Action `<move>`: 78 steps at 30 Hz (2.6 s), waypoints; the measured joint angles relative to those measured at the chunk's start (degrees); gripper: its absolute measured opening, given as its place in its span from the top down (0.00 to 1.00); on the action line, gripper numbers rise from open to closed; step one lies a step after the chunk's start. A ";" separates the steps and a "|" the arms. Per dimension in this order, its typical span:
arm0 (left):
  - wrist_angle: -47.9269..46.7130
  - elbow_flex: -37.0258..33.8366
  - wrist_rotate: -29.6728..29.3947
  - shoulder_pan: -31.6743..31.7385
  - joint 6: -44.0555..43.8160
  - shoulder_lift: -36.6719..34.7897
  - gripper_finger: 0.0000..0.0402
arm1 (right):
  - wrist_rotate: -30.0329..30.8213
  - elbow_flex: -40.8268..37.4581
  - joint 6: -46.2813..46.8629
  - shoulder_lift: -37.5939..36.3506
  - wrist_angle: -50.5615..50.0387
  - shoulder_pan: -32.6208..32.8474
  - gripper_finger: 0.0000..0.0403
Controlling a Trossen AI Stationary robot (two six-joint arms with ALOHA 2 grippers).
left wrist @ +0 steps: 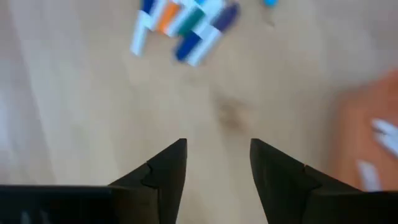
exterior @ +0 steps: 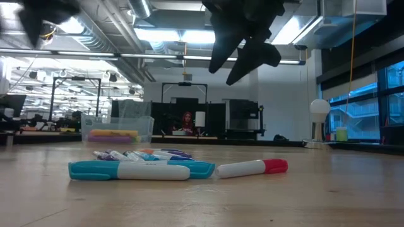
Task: Pick & Place Markers
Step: Put the blue pen into the orange bin
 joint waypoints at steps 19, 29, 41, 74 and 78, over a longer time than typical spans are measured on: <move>50.39 -11.94 16.85 26.91 31.84 18.56 0.69 | 7.03 0.00 15.55 0.00 -15.94 5.96 0.39; 51.31 -11.96 12.04 28.91 31.45 25.88 0.71 | 7.07 0.00 19.34 0.00 -18.97 8.47 0.39; 49.73 -11.54 15.03 29.07 28.80 29.69 0.89 | 9.53 0.00 18.63 0.00 -20.06 8.47 0.39; 7.88 -10.54 22.50 -22.02 -35.82 -7.71 0.91 | 9.94 0.00 1.95 0.00 -9.59 1.66 0.39; 14.60 -10.52 22.62 -25.11 -38.44 -4.45 0.91 | 9.79 0.00 0.28 0.00 -9.00 0.75 0.39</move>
